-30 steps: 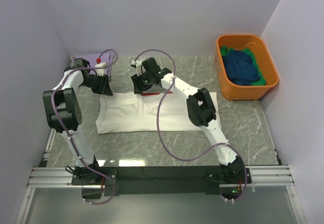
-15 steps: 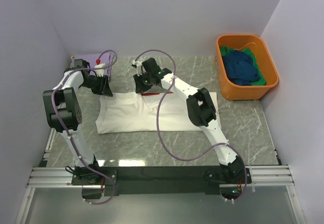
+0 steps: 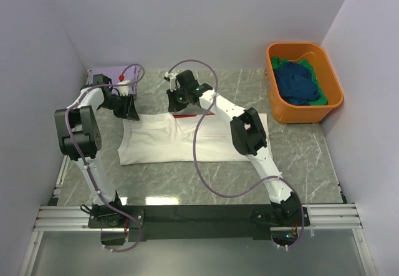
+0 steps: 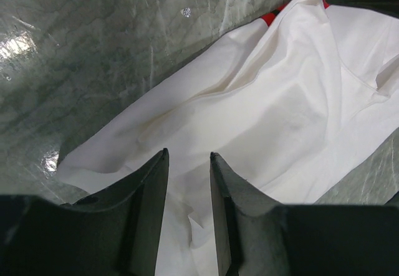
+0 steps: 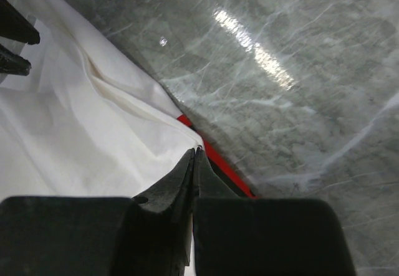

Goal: Fold and stack the t-shirts

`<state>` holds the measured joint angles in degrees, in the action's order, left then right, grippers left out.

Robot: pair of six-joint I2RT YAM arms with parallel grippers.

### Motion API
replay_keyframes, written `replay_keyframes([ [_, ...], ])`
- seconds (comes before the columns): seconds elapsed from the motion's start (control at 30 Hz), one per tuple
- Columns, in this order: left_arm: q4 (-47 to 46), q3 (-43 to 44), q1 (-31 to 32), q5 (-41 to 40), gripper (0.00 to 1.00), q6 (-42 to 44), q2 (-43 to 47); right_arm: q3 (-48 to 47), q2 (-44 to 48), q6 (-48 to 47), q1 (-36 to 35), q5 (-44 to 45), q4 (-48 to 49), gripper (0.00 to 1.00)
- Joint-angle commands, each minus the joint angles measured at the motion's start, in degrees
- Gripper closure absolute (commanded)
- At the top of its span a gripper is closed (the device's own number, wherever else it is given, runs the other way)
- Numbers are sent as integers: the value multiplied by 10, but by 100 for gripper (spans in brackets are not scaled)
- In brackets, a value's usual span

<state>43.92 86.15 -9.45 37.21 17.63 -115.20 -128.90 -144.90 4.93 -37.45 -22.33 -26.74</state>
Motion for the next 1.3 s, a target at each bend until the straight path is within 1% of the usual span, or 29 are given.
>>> replay_keyframes([
  [0.0, -9, 24, -3, 3, 61, -8, 7, 11, 40, 20, 20, 0, 44, 100],
  [0.13, -11, 31, -3, 2, 62, -13, 4, 23, 52, 32, 29, -3, 63, 100],
  [0.23, -11, 34, -3, 1, 62, -14, 1, 15, 45, 31, 31, -25, 54, 100],
  [0.27, -10, 35, -2, 1, 62, -13, 1, 15, 45, 30, 30, -44, 53, 97],
  [0.3, -9, 36, -3, 1, 61, -13, 1, 14, 41, 32, 30, -50, 45, 82],
  [0.37, -10, 35, -3, 0, 62, -13, 1, 21, 39, 44, 25, -54, 47, 46],
  [0.4, -10, 34, -3, -1, 62, -11, 1, 22, 38, 46, 23, -54, 47, 43],
  [0.53, -9, 29, -2, -3, 61, -10, 3, 22, 27, 61, 17, -50, 51, 41],
  [0.63, -11, 27, -3, -4, 62, -8, 5, 23, 19, 74, 12, -47, 56, 42],
  [0.73, -12, 25, -3, -6, 61, -10, 6, 25, 12, 79, 9, -42, 57, 44],
  [1.03, -13, 29, -2, -6, 61, -13, 1, 33, 1, 88, 9, -12, 53, 45],
  [1.07, -13, 30, -3, -6, 62, -14, -1, 27, -5, 90, 8, -11, 51, 47],
  [1.1, -12, 32, -3, -4, 62, -15, -3, 25, -5, 90, 9, -10, 50, 51],
  [1.13, -12, 33, -3, -2, 61, -15, -5, 25, -6, 91, 9, -9, 51, 57],
  [1.17, -11, 34, -2, -2, 62, -15, -6, 26, -5, 92, 8, -8, 52, 65],
  [1.23, -11, 37, -3, -2, 62, -18, -7, 25, -6, 95, 8, -6, 52, 69],
  [1.27, -9, 38, -3, -2, 62, -19, -9, 25, -6, 94, 9, -6, 51, 69],
])
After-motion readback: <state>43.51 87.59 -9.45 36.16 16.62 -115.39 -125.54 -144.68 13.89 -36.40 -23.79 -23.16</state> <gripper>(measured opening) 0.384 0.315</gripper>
